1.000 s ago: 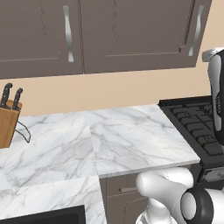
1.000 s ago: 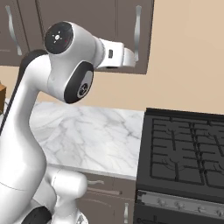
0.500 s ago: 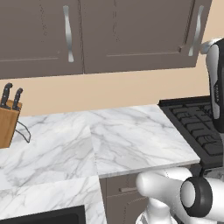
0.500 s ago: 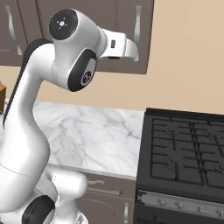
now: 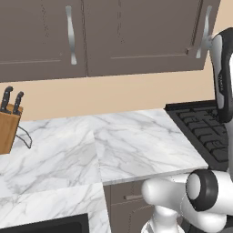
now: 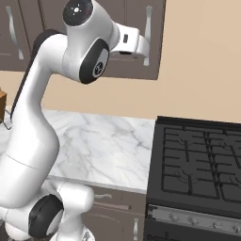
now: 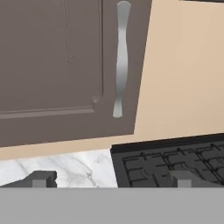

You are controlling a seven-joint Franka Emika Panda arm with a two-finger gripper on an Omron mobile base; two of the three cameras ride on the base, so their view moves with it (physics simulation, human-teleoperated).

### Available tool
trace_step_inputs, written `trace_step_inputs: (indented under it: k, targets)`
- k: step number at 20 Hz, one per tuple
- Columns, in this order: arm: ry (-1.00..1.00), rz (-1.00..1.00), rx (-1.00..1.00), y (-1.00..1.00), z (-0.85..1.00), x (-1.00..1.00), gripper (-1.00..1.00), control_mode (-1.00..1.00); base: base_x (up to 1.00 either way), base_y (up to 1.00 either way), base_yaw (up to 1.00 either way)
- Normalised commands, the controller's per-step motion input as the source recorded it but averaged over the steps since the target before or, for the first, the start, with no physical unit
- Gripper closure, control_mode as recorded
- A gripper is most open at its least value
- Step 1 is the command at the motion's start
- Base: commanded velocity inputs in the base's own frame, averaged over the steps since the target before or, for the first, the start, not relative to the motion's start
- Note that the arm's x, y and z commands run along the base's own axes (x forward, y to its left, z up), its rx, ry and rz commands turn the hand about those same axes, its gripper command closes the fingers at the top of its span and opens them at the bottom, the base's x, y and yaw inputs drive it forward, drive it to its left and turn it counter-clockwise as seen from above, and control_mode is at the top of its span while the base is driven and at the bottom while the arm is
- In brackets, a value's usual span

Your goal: Open the cabinet, pick the kettle from the cabinet, and place it in the sink.

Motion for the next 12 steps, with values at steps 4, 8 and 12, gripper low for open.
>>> trace_step_inputs:
  k: [4,8,12]
  targets:
    - [0.02,0.01,0.03,-0.01,0.02,0.31,-1.0,-1.0,0.0,0.0,0.0]
    - [-0.01,0.03,0.03,-0.03,0.0,0.23,-1.0,-1.0,0.0,0.0,0.0]
    - [-0.04,0.02,0.04,-0.02,0.0,0.2,-1.0,-1.0,0.0,0.0,0.0]
